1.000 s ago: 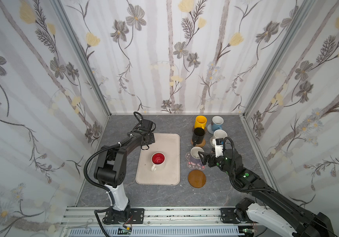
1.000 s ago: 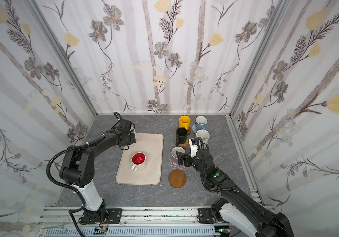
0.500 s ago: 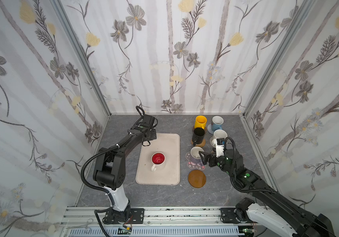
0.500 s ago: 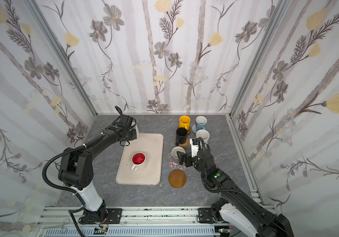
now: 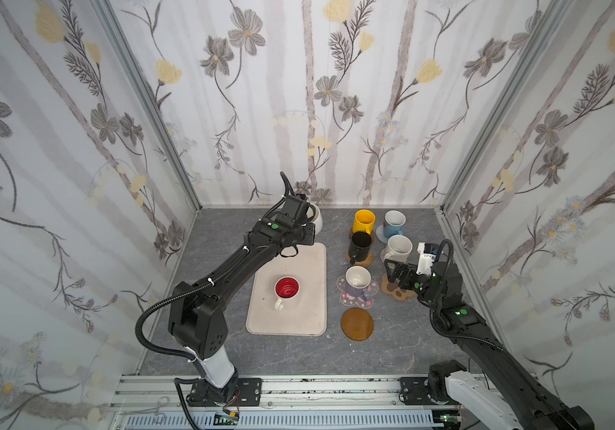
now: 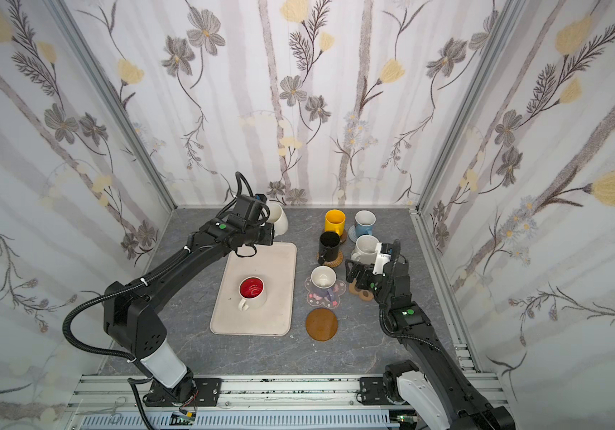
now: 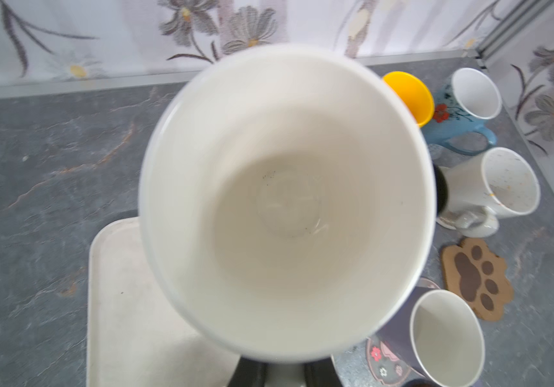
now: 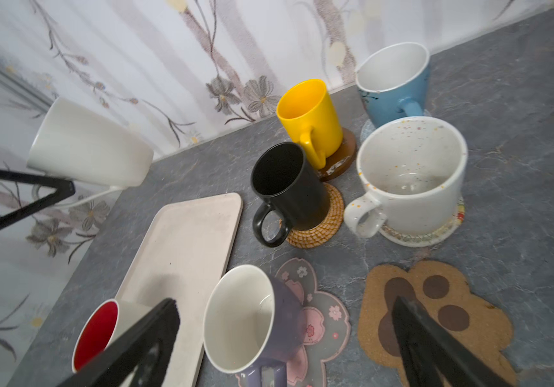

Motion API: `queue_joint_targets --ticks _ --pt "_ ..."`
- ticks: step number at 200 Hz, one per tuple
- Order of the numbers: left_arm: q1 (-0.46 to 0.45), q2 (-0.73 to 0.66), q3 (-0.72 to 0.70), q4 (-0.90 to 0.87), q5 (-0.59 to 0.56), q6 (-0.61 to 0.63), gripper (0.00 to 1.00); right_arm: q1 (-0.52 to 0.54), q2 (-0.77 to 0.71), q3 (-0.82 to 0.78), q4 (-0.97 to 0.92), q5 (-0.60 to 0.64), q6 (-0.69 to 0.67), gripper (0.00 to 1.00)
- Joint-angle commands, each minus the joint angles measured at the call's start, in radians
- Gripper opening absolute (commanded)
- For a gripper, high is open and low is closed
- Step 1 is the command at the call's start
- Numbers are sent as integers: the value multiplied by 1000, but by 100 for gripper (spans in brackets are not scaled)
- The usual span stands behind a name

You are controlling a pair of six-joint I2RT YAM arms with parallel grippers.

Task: Place cups on coasters
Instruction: Pick up the cup from the tray.

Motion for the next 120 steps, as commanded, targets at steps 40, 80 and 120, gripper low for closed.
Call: queue_joint_targets --ticks 40,80,120 --pt "-170 46 148 19 4 20 0 -229 -35 -21 -4 -169 154 100" --pt "-265 109 216 13 11 31 0 -341 19 -23 3 -227 187 100" --pt "-350 194 280 13 -5 48 0 -422 56 -41 27 -264 196 100"
